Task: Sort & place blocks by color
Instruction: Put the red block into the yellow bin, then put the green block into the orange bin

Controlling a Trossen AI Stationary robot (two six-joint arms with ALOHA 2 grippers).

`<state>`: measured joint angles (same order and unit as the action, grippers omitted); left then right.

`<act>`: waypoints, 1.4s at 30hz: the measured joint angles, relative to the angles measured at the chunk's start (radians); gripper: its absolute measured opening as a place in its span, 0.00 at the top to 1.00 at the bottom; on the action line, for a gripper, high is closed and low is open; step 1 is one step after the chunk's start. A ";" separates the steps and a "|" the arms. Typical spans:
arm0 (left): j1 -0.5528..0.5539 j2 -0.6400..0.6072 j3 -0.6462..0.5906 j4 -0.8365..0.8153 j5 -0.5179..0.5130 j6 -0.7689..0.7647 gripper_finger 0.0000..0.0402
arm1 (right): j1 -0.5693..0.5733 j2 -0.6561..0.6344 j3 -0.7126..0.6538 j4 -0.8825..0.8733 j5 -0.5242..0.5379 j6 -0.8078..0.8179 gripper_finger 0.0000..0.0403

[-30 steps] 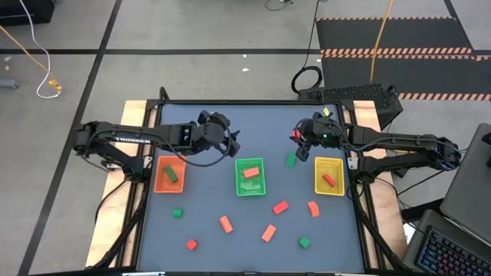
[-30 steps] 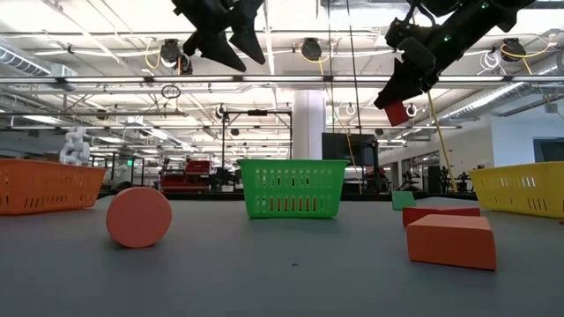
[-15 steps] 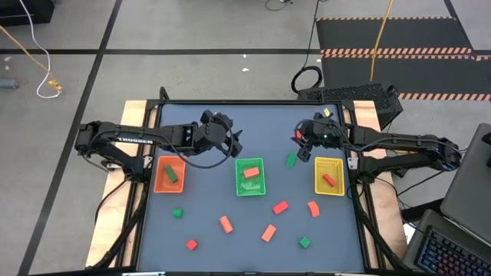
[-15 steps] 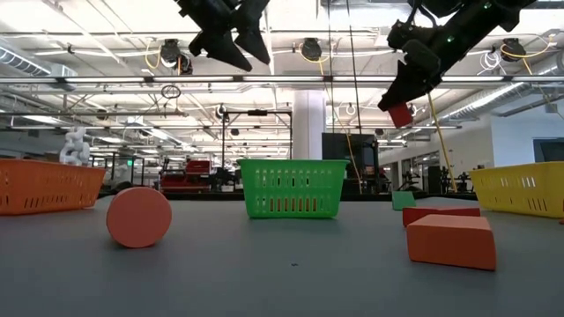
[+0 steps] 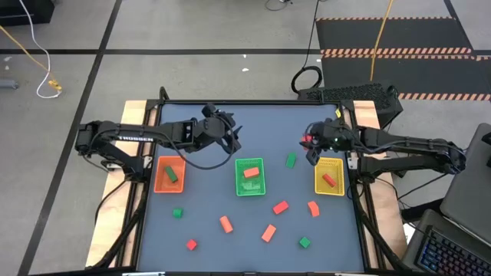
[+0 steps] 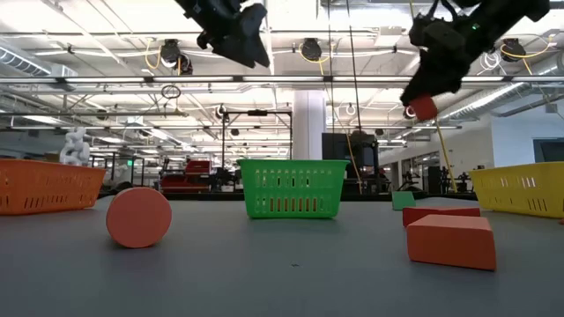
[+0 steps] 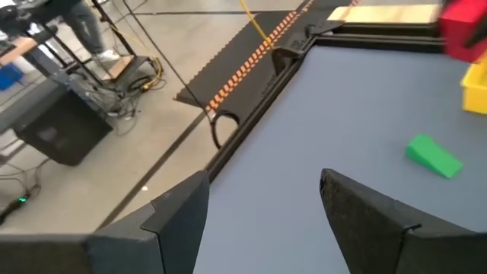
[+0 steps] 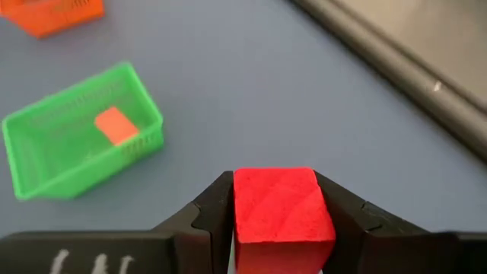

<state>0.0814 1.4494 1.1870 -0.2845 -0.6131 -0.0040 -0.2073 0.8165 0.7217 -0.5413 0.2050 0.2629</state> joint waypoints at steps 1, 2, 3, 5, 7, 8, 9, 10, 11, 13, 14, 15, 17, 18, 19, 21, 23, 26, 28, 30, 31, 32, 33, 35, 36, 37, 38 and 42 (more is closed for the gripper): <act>0.009 0.000 0.000 0.000 0.000 0.006 0.37 | 0.012 0.000 -0.007 -0.016 0.000 0.025 0.69; 0.016 0.000 0.000 0.000 0.000 0.006 0.37 | 0.024 0.000 -0.013 -0.028 -0.001 0.046 0.69; 0.026 0.000 0.000 0.003 0.001 0.004 0.37 | 0.037 0.001 -0.016 -0.045 -0.007 0.064 0.69; 0.045 0.000 0.000 0.012 0.005 -0.017 0.37 | 0.055 0.000 -0.017 -0.068 -0.028 0.097 0.69; 0.063 0.000 0.000 0.014 0.031 -0.041 0.37 | 0.074 -0.004 -0.017 -0.106 -0.032 0.145 0.69; 0.070 0.000 -0.001 0.014 0.049 -0.052 0.37 | 0.083 -0.006 -0.017 -0.138 -0.032 0.171 0.69; 0.075 0.000 -0.007 0.021 0.064 -0.060 0.37 | 0.091 -0.008 -0.017 -0.171 -0.032 0.199 0.69; 0.078 -0.001 -0.015 0.028 0.076 -0.061 0.37 | 0.097 -0.010 -0.017 -0.208 -0.031 0.229 0.69; 0.081 -0.001 -0.021 0.030 0.086 -0.060 0.37 | 0.103 -0.011 -0.017 -0.251 -0.030 0.260 0.69; 0.082 0.000 -0.028 0.022 0.096 -0.054 0.37 | 0.114 -0.011 -0.017 -0.324 -0.029 0.316 0.69; 0.082 0.000 -0.031 0.020 0.097 -0.053 0.37 | 0.119 -0.011 -0.017 -0.353 -0.028 0.342 0.69; 0.083 0.000 -0.032 0.020 0.097 -0.053 0.37 | 0.124 -0.011 -0.017 -0.378 -0.028 0.364 0.69; 0.083 0.000 -0.032 0.020 0.098 -0.053 0.37 | 0.134 -0.011 -0.017 -0.411 -0.027 0.403 0.69; 0.083 0.000 -0.033 0.020 0.098 -0.053 0.37 | 0.141 -0.011 -0.017 -0.418 -0.027 0.421 0.69; 0.082 0.000 -0.033 0.020 0.098 -0.053 0.37 | 0.148 -0.011 -0.017 -0.428 -0.029 0.437 0.69; 0.082 0.000 -0.033 0.020 0.098 -0.053 0.37 | 0.161 -0.011 -0.017 -0.451 -0.052 0.467 0.69; 0.082 0.000 -0.033 0.019 0.099 -0.051 0.37 | 0.178 -0.011 -0.017 -0.472 -0.055 0.502 0.69; 0.082 0.000 -0.033 0.006 0.099 -0.051 0.37 | 0.199 -0.011 -0.017 -0.518 -0.054 0.560 0.66; 0.082 0.000 -0.033 -0.006 0.099 -0.051 0.37 | 0.206 -0.011 -0.017 -0.538 -0.054 0.589 0.61; 0.082 0.000 -0.033 -0.006 0.099 -0.044 0.37 | 0.211 -0.011 -0.017 -0.551 -0.054 0.613 0.57; 0.082 0.000 -0.033 -0.005 0.099 -0.038 0.37 | 0.213 -0.011 -0.017 -0.555 -0.054 0.617 0.56; 0.082 0.000 -0.033 -0.001 0.099 -0.031 0.37 | 0.215 -0.011 -0.017 -0.556 -0.053 0.619 0.54; 0.082 0.000 -0.033 0.003 0.099 -0.027 0.37 | 0.216 -0.011 -0.017 -0.555 -0.053 0.619 0.54; 0.082 0.000 -0.033 0.006 0.099 -0.023 0.37 | 0.216 -0.011 -0.017 -0.555 -0.053 0.618 0.53; 0.082 0.000 -0.033 0.006 0.099 -0.023 0.37 | 0.216 -0.011 -0.017 -0.555 -0.053 0.618 0.53; 0.082 0.000 -0.033 0.005 0.099 -0.023 0.37 | 0.216 -0.011 -0.017 -0.555 -0.053 0.618 0.53; 0.082 0.000 -0.033 0.005 0.099 -0.023 0.37 | 0.216 -0.011 -0.017 -0.555 -0.053 0.618 0.53; 0.082 -0.004 -0.033 0.001 0.099 -0.024 0.37 | 0.216 -0.011 -0.017 -0.517 -0.051 0.606 0.54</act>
<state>0.1631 1.4452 1.1536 -0.2836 -0.5137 -0.0277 0.0086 0.8059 0.7048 -1.0581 0.1540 0.8689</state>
